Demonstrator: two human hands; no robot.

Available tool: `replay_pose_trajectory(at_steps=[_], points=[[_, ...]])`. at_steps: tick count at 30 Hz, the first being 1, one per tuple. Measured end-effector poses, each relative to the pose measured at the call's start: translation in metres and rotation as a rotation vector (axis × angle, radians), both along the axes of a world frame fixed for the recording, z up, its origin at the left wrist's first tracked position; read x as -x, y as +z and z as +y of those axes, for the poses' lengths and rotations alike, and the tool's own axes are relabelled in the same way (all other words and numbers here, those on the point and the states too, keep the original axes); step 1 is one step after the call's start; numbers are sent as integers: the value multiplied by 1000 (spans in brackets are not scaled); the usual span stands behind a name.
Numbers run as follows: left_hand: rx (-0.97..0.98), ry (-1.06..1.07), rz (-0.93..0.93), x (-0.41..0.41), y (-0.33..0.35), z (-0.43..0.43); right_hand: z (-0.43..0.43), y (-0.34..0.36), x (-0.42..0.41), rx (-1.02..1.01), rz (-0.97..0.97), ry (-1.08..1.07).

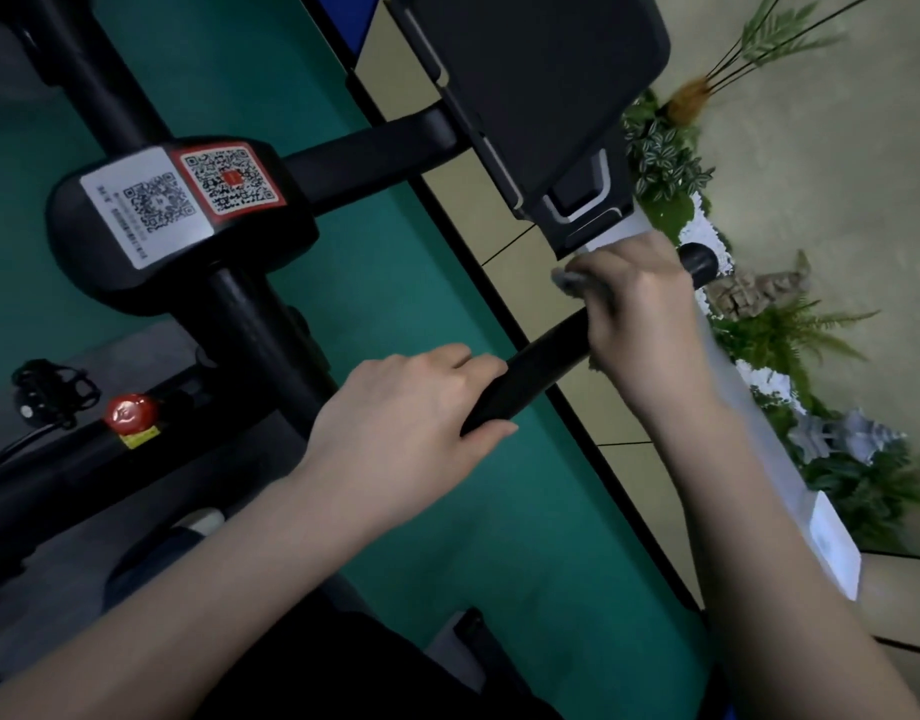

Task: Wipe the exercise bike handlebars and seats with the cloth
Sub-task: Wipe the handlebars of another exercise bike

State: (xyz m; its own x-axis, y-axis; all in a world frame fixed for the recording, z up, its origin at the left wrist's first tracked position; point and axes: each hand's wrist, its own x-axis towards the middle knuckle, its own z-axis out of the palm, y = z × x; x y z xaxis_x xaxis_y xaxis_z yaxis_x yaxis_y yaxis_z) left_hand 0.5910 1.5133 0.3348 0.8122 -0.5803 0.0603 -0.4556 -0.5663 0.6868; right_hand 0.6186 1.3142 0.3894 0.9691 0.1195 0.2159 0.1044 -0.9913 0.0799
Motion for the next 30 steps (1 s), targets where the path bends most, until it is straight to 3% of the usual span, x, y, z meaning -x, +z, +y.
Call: replay_pose_trajectory(at_steps=[7, 12, 15, 25, 30], points=[[-13, 1, 45, -4, 7, -3, 8, -15, 22, -156, -65, 75], [18, -27, 92, -14, 10, -16, -2, -34, 22, -201, -525, 27], [79, -71, 154, -22, 10, -30, 5, -50, 31, -315, -695, -41], [187, -46, 149, -21, 5, -44, -1, -55, 16, -452, -953, -212], [186, -44, 130, -21, 5, -45, 15, -71, 37, -554, -900, -233]])
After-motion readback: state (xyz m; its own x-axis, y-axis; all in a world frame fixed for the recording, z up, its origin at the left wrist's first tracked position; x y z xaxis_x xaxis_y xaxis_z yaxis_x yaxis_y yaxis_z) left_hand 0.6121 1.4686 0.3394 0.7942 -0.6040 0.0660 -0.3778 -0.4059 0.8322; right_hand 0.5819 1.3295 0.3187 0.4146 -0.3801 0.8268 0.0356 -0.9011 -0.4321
